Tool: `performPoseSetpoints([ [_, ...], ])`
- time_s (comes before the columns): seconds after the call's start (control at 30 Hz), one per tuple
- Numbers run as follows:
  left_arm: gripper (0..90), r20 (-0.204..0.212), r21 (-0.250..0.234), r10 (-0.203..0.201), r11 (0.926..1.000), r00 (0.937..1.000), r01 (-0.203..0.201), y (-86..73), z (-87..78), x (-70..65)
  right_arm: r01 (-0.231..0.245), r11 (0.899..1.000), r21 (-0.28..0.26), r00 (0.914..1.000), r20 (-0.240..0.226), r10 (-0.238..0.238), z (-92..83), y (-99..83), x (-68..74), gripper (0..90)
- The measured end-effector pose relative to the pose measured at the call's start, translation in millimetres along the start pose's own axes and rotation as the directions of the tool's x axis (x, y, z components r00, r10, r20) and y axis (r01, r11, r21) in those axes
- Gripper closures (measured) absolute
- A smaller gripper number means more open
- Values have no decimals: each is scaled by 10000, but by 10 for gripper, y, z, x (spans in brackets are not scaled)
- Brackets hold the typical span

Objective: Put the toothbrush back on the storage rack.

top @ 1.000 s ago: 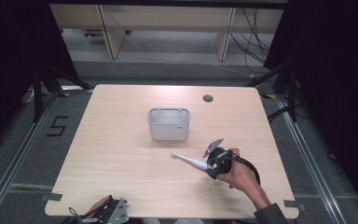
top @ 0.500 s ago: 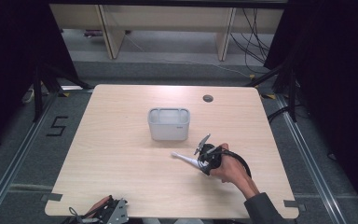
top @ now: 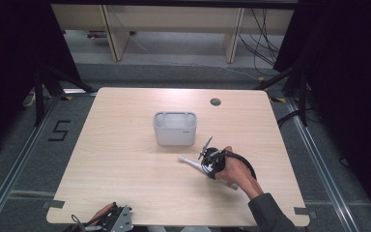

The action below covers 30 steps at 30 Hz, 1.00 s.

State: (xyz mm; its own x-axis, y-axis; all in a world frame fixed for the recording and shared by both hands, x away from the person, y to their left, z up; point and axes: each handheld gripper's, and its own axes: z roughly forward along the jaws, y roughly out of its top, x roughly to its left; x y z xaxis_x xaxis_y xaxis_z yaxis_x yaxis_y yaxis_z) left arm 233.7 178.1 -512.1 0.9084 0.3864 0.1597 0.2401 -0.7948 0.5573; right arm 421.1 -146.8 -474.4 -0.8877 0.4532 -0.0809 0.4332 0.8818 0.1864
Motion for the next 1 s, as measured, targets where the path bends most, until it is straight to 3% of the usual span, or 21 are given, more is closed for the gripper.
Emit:
performPoseSetpoints([
  [0.03,153,-3,6,34,10000,10000,-34,1,2,1,-249,9996,150,9997,23,249,-6,14,21,658],
  [0.2,153,1,13,31,10000,10000,-31,4,-2,-4,-47,9997,236,10000,-79,48,24,37,-6,660],
  [0.23,154,-21,1,29,10000,10000,-29,2,3,-1,-323,9983,478,9994,-128,330,14,58,5,661],
  [0.33,153,0,10,28,10000,10000,-28,4,-3,-6,-175,9982,568,9997,-158,184,22,76,-5,661],
  [0.4,153,0,4,51,10000,10000,-51,3,3,-2,-404,9955,862,9991,-75,412,27,102,-3,661],
  [0.5,153,-3,-4,42,10000,10000,-42,3,3,0,-43,9955,945,9998,-208,62,41,125,-34,662],
  [0.6,153,0,-27,14,10000,10000,-14,3,-1,-6,-256,9921,1231,9992,-267,291,37,154,-32,662],
  [0.63,154,208,252,66,9997,9998,-72,13,-20,12,-171,9912,1309,9993,-303,212,42,161,-42,662],
  [0.73,154,235,190,65,9998,9997,-70,9,-12,11,-251,9904,1363,9986,-422,311,43,170,-51,662],
  [0.83,154,-26,8,20,10000,10000,-20,6,-3,-8,-269,9911,1306,9986,-406,325,46,162,-65,663],
  [1.0,154,11,-39,-3,10000,10000,3,4,-1,-6,-226,9915,1281,9988,-413,281,43,151,-65,664],
])
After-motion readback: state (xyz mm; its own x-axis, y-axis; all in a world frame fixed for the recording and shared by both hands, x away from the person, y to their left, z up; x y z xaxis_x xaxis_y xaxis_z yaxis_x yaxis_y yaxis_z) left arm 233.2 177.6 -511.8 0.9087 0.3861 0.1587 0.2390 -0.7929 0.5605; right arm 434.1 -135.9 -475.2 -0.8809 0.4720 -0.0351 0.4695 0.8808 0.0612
